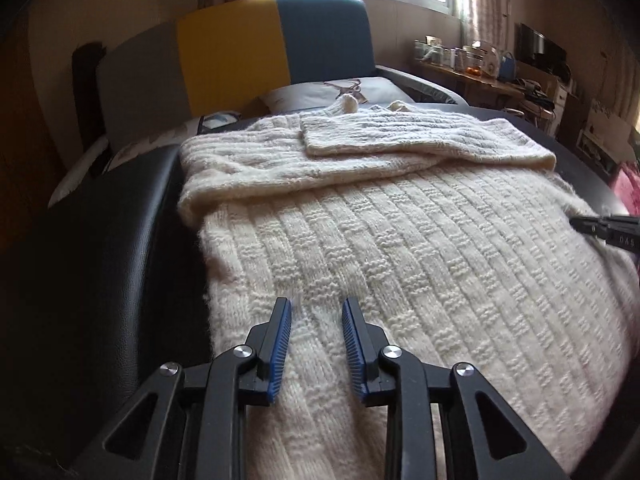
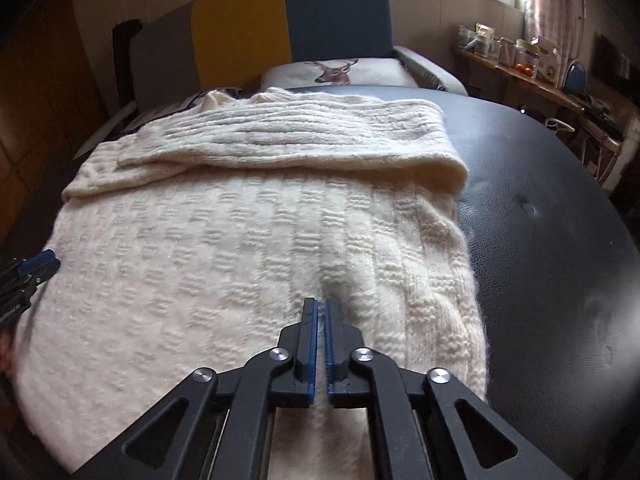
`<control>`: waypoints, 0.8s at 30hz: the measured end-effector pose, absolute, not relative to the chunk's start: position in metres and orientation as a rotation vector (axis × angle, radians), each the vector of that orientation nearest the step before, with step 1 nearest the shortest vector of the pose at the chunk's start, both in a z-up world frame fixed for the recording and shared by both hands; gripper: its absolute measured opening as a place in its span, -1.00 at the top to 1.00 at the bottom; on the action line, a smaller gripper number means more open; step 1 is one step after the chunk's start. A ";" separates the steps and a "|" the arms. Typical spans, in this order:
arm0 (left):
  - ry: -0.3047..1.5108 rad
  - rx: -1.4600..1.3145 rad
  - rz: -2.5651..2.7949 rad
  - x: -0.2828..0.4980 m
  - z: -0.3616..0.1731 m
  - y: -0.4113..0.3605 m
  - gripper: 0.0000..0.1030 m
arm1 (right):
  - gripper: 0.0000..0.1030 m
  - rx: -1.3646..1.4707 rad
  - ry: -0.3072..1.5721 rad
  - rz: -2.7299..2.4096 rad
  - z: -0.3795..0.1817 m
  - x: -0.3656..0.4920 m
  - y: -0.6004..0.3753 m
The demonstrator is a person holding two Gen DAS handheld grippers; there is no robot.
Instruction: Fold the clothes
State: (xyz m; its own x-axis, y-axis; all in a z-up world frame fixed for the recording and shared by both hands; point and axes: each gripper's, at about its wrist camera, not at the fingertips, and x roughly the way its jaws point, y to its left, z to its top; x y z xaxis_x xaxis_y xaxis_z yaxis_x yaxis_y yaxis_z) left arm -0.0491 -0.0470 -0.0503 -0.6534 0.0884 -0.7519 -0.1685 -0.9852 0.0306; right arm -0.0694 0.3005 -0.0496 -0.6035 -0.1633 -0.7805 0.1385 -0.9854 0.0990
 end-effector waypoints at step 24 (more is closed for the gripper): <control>-0.013 -1.083 2.761 0.039 -0.041 -0.085 0.27 | 0.65 1.236 -0.185 -2.764 -0.023 -0.024 0.368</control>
